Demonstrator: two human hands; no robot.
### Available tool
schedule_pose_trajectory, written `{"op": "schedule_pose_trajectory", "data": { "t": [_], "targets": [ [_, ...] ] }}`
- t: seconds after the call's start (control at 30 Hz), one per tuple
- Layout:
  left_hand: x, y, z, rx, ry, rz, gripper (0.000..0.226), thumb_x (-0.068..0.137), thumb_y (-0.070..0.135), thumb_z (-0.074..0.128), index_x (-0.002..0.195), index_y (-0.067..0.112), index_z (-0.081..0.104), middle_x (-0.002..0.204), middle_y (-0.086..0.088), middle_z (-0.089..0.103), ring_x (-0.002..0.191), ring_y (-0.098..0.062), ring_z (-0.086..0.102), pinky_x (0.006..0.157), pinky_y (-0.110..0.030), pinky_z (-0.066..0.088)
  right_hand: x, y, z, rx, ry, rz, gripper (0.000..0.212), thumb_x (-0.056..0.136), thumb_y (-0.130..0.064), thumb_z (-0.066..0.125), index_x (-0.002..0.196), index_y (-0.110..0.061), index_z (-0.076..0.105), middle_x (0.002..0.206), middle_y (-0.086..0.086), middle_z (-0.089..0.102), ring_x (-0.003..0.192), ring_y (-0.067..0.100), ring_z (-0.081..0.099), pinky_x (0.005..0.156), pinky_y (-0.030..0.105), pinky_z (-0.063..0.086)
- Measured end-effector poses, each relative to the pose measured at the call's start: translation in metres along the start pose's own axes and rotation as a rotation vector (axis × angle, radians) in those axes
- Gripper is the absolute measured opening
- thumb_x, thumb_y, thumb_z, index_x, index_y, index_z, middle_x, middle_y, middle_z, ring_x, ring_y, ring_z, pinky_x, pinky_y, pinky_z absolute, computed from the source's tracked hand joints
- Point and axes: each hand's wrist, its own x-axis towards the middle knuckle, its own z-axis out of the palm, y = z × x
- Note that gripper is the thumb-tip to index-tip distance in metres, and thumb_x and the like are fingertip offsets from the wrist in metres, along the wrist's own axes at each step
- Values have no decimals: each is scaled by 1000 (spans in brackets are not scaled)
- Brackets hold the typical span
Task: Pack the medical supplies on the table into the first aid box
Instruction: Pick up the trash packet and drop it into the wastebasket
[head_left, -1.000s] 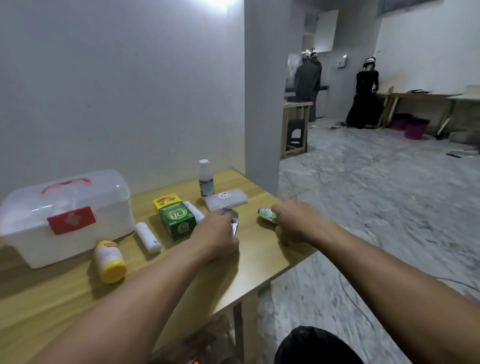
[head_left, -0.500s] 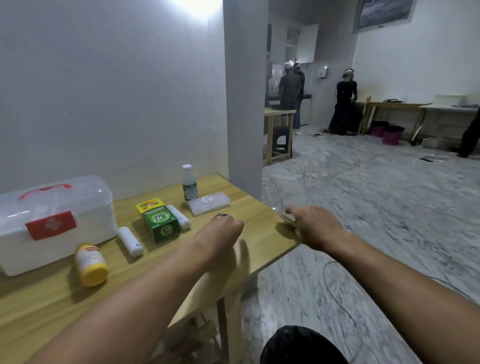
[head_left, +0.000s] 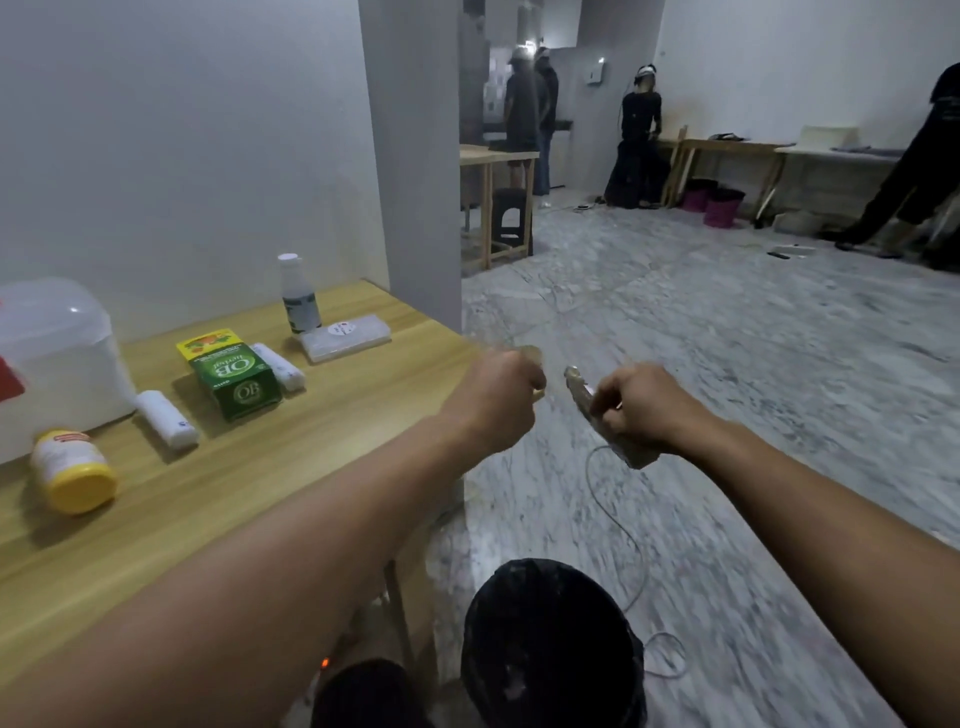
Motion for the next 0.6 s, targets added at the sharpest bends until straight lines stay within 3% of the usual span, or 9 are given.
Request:
{"op": "schedule_pose_trajectory", "data": {
  "t": [0.1,0.23,0.37,0.47,0.6],
  "targets": [
    [-3,6,21,-57,-56,14,27,83,-2,49,85,5,74,93,-19,69,82,-30,60,73,-36,51,-15,20,16,77,-70,102,23,76,-8,62,85,-20,79,92,7,75,91,23,67,87,37,53],
    [-17,2,61,-101,-159,-24,27,85,3,50,88,3,76,91,-17,72,82,-31,64,74,-41,55,-33,42,50,189,-171,184,26,76,-3,61,85,-18,79,90,6,74,85,20,66,75,27,52],
    [-36,-12,113,-89,-323,-157,18,83,5,54,74,9,69,85,-9,69,79,-30,65,68,-39,58,-47,55,95,231,-282,240,28,75,-2,58,87,-17,79,90,4,75,83,18,66,71,25,51],
    [-52,-25,149,-119,-441,-253,13,82,10,57,71,14,61,80,-5,64,67,-24,59,55,-31,49,-56,60,129,276,-368,272,28,75,-3,58,90,-15,79,91,5,75,80,15,65,66,22,49],
    [-70,-37,181,-129,-537,-343,28,80,11,56,57,25,48,65,4,47,59,-14,47,51,-24,33,-64,62,171,315,-460,306,28,75,-1,58,90,-12,78,96,7,76,86,18,67,70,26,52]
  ]
}}
